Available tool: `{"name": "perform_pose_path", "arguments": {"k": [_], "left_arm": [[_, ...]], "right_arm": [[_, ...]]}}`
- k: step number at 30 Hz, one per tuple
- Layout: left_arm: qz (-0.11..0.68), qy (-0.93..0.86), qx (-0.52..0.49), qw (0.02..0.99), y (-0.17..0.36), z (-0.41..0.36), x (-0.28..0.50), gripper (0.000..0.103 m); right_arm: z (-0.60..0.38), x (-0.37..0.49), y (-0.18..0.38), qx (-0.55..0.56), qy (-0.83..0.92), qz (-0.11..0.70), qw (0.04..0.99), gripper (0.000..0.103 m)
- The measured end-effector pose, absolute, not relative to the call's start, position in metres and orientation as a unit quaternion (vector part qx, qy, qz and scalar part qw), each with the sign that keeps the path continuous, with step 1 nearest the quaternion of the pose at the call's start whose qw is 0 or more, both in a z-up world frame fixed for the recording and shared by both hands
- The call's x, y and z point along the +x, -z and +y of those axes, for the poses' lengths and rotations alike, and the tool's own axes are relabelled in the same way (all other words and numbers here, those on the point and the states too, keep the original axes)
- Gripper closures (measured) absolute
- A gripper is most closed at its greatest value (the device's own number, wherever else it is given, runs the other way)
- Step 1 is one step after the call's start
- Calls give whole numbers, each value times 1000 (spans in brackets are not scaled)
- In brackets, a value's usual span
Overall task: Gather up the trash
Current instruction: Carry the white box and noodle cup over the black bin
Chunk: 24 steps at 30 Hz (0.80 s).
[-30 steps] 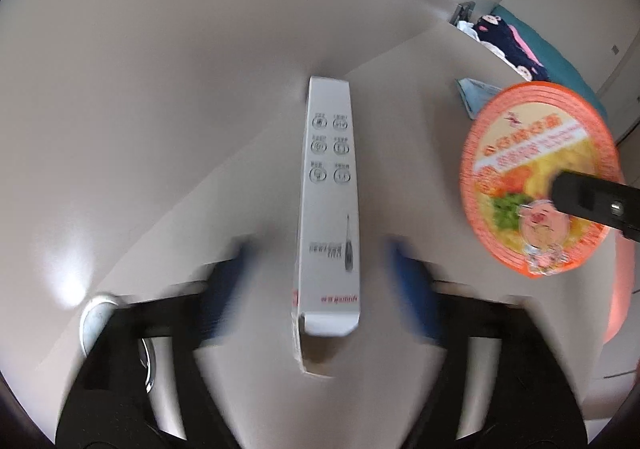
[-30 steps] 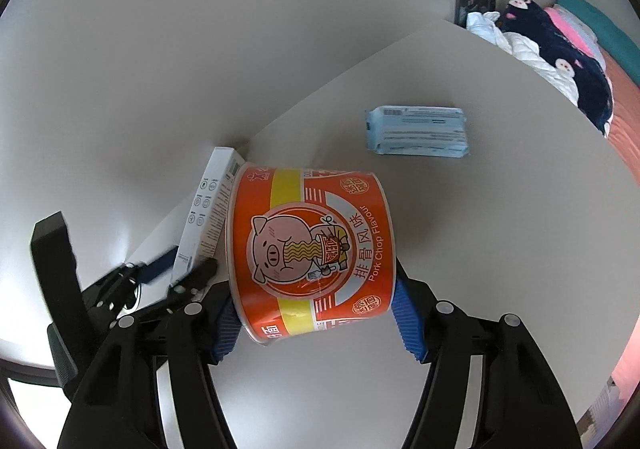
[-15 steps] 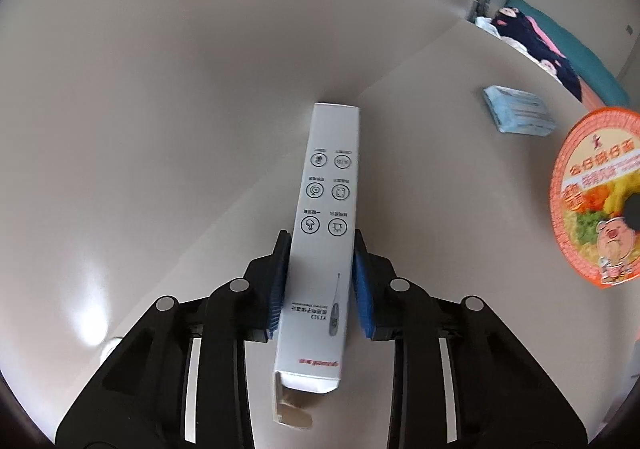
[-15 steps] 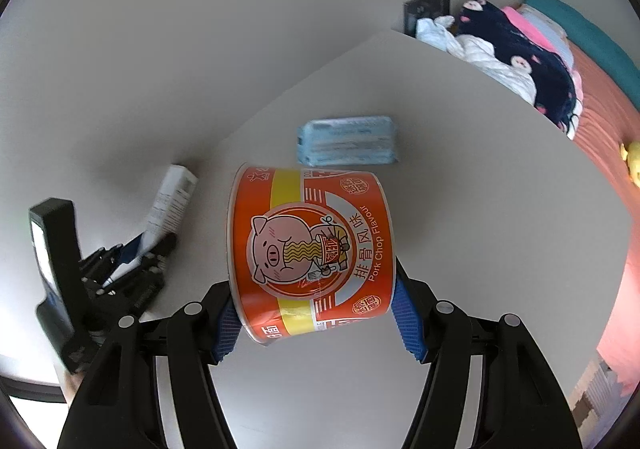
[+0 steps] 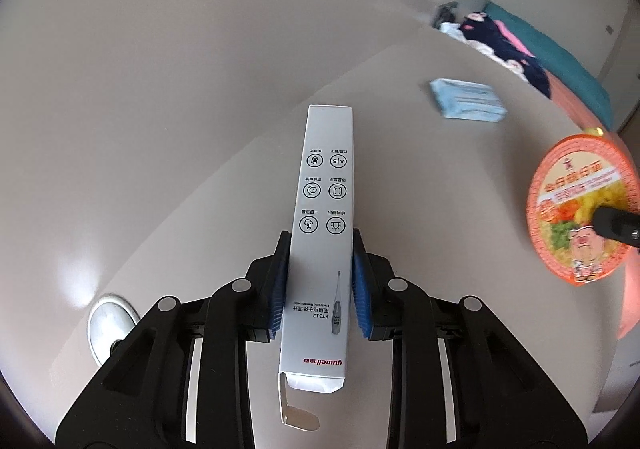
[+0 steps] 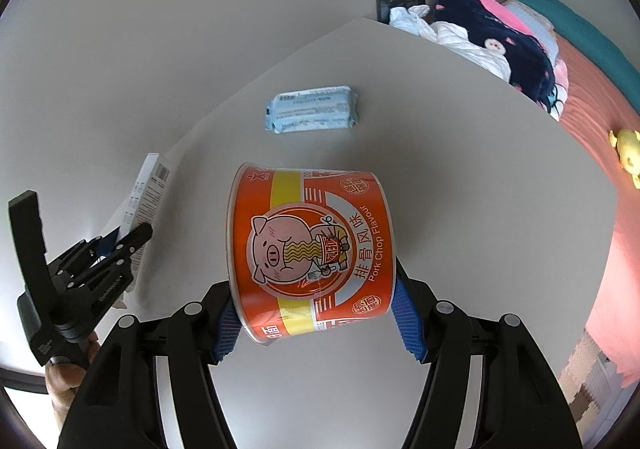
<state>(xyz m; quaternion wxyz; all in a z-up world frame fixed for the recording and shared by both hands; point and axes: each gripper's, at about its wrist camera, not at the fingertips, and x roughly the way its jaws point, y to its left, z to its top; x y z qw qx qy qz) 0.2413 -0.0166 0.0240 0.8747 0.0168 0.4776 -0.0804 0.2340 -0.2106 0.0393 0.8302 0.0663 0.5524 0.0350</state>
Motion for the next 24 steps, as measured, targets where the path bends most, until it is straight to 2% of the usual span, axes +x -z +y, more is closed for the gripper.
{"name": "perform_pose_path", "arguments": {"k": [24], "left_arm": [[447, 190, 63, 872, -66, -148, 139, 75]], "right_arm": [[-283, 118, -75, 103, -3, 513, 852, 38]]}}
